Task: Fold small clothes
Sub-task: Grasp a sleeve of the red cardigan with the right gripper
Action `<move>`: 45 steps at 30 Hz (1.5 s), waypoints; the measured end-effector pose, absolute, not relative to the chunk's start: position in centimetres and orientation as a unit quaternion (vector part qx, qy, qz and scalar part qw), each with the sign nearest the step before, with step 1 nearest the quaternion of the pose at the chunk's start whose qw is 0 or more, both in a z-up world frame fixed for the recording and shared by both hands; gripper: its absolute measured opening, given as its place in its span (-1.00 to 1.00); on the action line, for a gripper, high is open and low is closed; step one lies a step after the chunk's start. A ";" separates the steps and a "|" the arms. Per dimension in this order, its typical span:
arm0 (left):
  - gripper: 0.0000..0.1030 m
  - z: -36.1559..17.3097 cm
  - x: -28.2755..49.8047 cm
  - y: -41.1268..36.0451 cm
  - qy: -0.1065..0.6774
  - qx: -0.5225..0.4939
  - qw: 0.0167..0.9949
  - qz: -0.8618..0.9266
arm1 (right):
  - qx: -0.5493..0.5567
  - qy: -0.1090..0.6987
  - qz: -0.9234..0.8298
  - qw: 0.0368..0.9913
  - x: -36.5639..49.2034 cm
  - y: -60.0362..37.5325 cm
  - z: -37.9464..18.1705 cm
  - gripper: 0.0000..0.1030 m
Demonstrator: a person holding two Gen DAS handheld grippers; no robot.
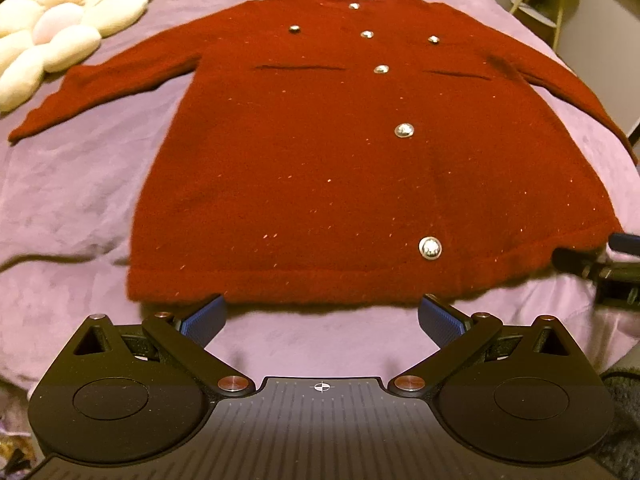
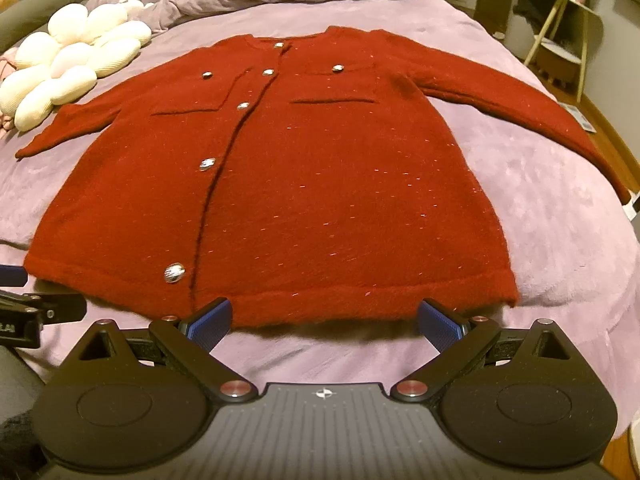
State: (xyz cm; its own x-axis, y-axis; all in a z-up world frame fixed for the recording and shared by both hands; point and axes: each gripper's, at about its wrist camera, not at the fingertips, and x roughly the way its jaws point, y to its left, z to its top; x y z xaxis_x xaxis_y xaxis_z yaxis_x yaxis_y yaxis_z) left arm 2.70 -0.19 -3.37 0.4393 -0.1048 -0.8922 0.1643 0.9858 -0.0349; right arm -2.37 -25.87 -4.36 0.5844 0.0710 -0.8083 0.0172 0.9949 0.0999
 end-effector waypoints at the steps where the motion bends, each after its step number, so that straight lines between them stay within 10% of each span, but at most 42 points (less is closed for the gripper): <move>1: 1.00 -3.5 3.0 -0.3 0.518 0.029 0.851 -0.081 | 0.063 0.442 0.011 0.895 -1.8 -27.3 -4.4 0.92; 11: 1.00 -5.1 11.2 -1.5 0.464 0.016 0.883 -0.069 | 0.220 0.261 -0.150 0.928 5.0 -45.1 -6.0 0.90; 19: 1.00 -6.8 15.1 -2.7 0.454 -0.025 0.890 -0.038 | 0.502 0.191 -0.231 0.811 7.6 -58.4 -12.1 -0.28; 26: 1.00 -7.9 16.1 -1.8 0.461 -0.061 0.884 -0.047 | 0.570 0.157 -0.269 0.760 9.3 -62.2 -15.1 -0.59; 31: 1.00 -7.6 16.2 -0.7 0.456 -0.080 0.884 -0.063 | 0.481 0.203 -0.300 0.798 12.8 -61.8 -13.6 -0.79; 41: 1.00 -4.4 19.1 -0.8 0.407 -0.118 0.898 -0.116 | -0.135 0.165 -0.106 0.971 21.4 -36.7 -3.4 -0.80; 45: 1.00 -3.7 22.1 -1.9 0.394 -0.132 0.895 -0.161 | -0.301 0.187 0.012 0.935 21.8 -26.5 -7.2 -0.22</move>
